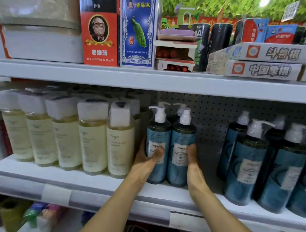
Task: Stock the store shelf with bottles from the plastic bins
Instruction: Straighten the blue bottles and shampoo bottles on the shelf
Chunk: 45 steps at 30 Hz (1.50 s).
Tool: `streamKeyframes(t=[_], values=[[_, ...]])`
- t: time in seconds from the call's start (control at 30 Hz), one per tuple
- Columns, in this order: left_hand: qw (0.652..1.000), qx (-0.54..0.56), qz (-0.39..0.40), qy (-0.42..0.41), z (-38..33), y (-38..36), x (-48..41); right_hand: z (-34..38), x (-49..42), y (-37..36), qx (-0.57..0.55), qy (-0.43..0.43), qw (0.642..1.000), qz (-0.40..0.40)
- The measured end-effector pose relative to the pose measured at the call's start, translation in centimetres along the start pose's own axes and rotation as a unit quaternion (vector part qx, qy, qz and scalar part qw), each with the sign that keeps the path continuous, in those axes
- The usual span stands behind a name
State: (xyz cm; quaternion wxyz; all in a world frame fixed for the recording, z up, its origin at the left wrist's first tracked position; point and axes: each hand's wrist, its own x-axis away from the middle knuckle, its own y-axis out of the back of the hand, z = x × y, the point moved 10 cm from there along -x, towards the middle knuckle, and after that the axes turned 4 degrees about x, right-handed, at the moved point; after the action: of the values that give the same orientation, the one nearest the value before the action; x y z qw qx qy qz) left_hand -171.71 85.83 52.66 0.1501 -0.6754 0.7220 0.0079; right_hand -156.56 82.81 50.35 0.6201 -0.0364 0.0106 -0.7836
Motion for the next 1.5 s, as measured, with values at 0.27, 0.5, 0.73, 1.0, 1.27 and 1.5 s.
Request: streamKeyframes(t=[0.27, 0.5, 0.73, 1.0, 1.27, 1.5], values=[[1.0, -0.02, -0.005, 0.003, 0.5, 0.0, 0.3, -0.8, -0.1, 0.3, 0.027, -0.021, 0.999, 0.013], [0.999, -0.037, -0.017, -0.016, 0.1, 0.0, 0.7, 0.9, -0.4, 0.2, -0.017, 0.074, 0.997, 0.013], [0.999, -0.03, -0.016, -0.022, 0.1, -0.1, 0.7, 1.1, -0.6, 0.3, 0.008, 0.109, 0.994, 0.006], [1.0, -0.003, 0.002, -0.002, 0.2, 0.1, 0.6, 1.1, 0.0, 0.4, 0.001, 0.083, 0.996, -0.012], [0.997, -0.068, -0.004, -0.025, -1.2, 1.2, 2.7, 2.6, 3.2, 1.2, 0.134, 0.173, 0.972, -0.083], [0.979, -0.137, -0.054, -0.139, -2.8, -1.0, 9.9, 3.8, 7.9, 4.6, 0.225, 0.253, 0.919, -0.202]])
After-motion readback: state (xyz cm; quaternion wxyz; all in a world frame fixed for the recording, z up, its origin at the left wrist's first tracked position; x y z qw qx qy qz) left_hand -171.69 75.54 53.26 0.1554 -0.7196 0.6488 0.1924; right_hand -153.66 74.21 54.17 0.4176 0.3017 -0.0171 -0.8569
